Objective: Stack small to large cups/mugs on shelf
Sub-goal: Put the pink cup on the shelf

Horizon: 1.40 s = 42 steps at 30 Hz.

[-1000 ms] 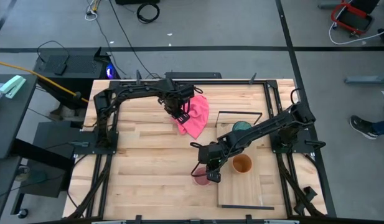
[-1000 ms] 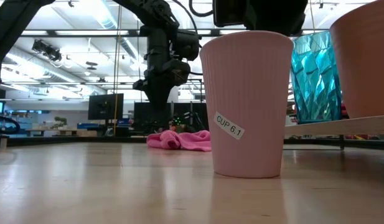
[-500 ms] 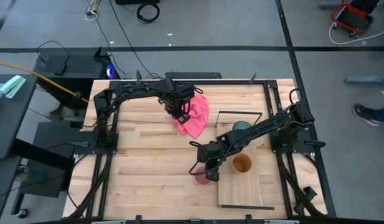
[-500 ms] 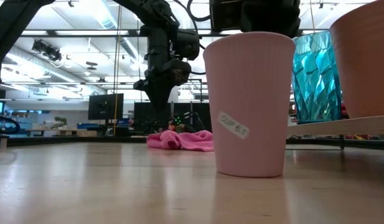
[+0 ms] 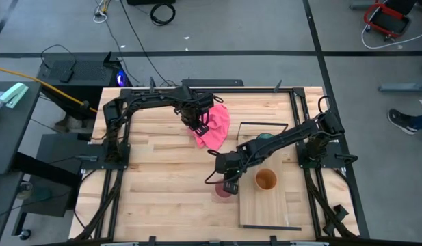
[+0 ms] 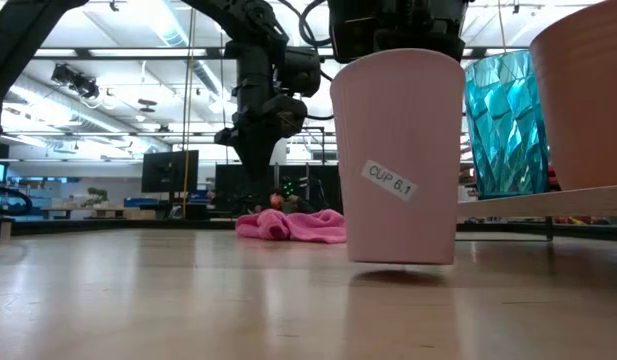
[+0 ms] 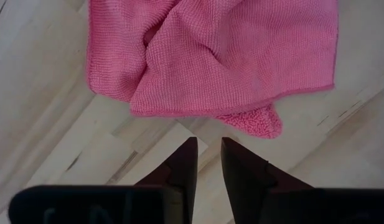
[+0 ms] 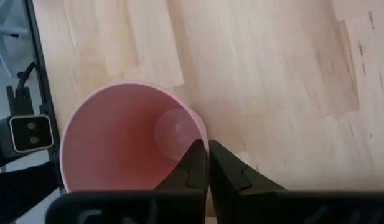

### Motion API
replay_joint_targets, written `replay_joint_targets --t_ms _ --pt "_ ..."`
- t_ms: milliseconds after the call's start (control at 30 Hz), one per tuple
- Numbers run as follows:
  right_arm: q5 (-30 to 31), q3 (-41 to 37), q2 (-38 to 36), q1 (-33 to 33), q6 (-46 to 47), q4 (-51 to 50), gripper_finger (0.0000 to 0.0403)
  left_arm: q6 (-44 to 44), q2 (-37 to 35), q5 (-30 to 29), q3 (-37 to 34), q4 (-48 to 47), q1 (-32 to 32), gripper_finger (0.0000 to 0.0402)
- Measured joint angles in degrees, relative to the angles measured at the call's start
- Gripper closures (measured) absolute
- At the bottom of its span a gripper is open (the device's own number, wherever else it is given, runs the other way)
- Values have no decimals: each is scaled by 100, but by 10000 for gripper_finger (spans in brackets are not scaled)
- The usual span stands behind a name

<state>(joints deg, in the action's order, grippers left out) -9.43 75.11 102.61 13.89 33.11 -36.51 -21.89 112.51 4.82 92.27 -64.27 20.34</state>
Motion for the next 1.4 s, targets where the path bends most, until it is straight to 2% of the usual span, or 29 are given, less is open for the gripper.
replay_joint_targets --t_ms 167,300,433,700,867,1033,1400 --pt "29 91 0 -31 19 -63 398 -2 0 0 0 14 -5 321" --pt "44 655 0 -42 -132 -400 398 -2 -2 -2 0 91 -49 321" --pt "243 1527 0 -64 -367 -1213 400 -2 0 -5 0 122 -114 327" --pt "948 3372 -7 -67 -636 -3491 400 -2 0 0 0 213 -199 332" --pt "1054 4118 -9 4 -655 -4513 400 -43 0 0 0 345 -234 332" --pt "1047 4595 -42 391 -528 -5354 400 -103 0 1 0 367 -262 339" --pt "1208 4684 -341 1932 882 -5355 400 -97 0 -2 0 476 -258 343"
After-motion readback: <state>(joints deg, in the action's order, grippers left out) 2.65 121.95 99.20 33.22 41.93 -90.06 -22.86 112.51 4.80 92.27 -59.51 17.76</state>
